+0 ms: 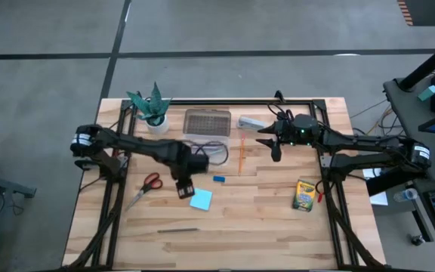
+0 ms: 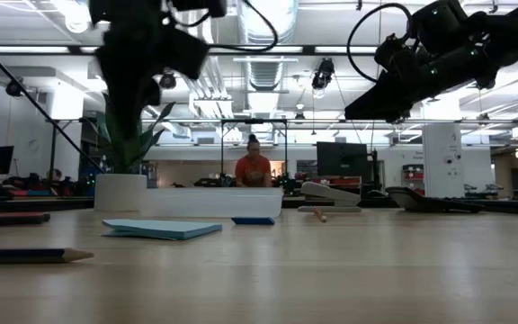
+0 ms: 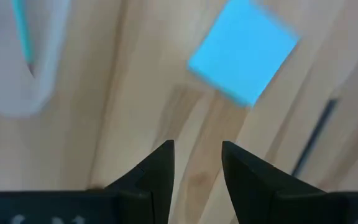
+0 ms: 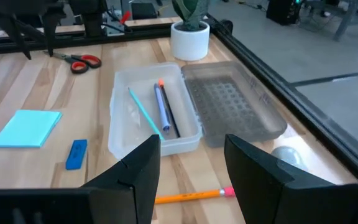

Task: Pack school essentials
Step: Put the black scissors into the supply box

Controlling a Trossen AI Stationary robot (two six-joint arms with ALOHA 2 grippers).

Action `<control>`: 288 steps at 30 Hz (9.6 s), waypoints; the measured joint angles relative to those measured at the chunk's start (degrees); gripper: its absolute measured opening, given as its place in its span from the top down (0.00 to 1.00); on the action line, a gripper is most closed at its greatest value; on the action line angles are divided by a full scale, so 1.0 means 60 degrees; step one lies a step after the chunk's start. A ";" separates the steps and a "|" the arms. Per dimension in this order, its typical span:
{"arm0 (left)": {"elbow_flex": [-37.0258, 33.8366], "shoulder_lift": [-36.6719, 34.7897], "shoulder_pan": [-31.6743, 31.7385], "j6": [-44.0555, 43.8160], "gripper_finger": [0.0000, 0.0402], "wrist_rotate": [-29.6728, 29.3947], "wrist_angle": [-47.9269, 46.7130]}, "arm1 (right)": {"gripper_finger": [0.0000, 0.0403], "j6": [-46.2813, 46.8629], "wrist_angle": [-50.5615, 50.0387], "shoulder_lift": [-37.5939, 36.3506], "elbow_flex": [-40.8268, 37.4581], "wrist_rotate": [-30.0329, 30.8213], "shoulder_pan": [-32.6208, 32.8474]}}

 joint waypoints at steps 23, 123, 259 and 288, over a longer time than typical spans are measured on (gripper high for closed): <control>-0.6195 -0.4905 -0.1143 -0.5107 0.71 -0.1260 0.1714 | 0.59 0.0651 0.0259 -0.0004 -0.0715 -0.0044 0.0022; -0.6424 -0.2025 -0.0910 -0.5480 0.79 -0.1871 0.2693 | 0.59 0.0746 0.0366 -0.0004 -0.0802 -0.0029 0.0025; -0.8903 -0.3615 -0.2735 -0.2262 0.58 -0.4217 0.7220 | 0.59 0.0100 0.1173 0.0000 -0.0886 0.0011 0.0838; -0.9148 -0.3622 -0.2724 -0.1857 0.89 -0.4778 0.8112 | 0.59 0.0093 0.1073 0.0000 -0.0886 0.0015 0.0838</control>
